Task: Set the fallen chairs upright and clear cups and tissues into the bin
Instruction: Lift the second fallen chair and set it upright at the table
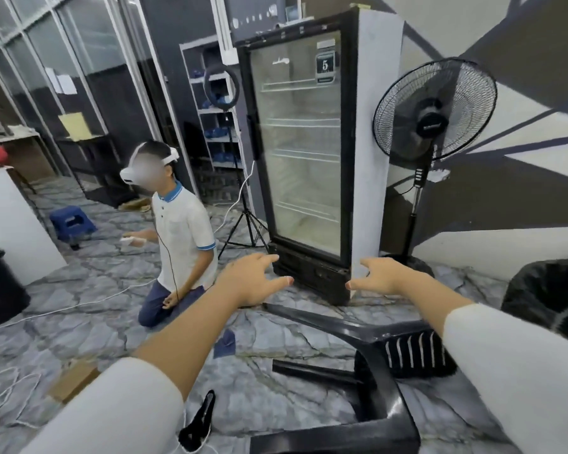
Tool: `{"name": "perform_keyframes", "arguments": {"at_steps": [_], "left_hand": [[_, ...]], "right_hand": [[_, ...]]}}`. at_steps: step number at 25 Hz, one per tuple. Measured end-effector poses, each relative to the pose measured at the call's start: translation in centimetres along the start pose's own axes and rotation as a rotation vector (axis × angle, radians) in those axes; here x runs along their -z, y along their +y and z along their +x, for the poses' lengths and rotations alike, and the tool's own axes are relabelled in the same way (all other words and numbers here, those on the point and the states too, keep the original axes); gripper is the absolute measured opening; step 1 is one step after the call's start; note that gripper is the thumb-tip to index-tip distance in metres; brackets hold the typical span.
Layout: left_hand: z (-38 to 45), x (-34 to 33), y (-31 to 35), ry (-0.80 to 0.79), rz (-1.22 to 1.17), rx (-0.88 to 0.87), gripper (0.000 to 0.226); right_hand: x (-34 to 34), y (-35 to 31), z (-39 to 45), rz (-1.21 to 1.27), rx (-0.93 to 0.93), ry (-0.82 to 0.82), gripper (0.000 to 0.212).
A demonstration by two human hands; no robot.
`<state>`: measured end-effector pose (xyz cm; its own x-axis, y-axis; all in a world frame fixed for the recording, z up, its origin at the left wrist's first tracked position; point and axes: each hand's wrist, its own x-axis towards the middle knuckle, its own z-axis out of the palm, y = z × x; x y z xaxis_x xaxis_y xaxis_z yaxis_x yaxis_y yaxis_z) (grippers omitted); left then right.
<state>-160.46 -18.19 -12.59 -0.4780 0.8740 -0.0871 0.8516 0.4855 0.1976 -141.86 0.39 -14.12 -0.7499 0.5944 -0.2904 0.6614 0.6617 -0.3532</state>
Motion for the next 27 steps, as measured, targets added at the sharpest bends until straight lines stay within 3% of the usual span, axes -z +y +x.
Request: {"name": "perform_keyframes", "arguments": {"at_steps": [9,14,21,27], "left_hand": [[12.2,2.2,-8.3,-0.093,0.06,-0.365,0.072],[17.7,2.6,-11.3,-0.113,0.033,-0.507,0.073],[25.6,-0.7,-10.5,-0.199,0.057,-0.684,0.072],[37.9,1.0,-7.1,-0.191,0.084,-0.784,0.071]], "right_hand": [[-1.5,-5.0,6.9,0.121,-0.361,0.146,0.081],[-2.8,-6.7,8.9,0.187,-0.472,0.2,0.076],[-5.7,-3.8,13.4,0.269,-0.688,0.184,0.083],[0.0,0.7,21.6,0.327,-0.789,0.306,0.081]]}}
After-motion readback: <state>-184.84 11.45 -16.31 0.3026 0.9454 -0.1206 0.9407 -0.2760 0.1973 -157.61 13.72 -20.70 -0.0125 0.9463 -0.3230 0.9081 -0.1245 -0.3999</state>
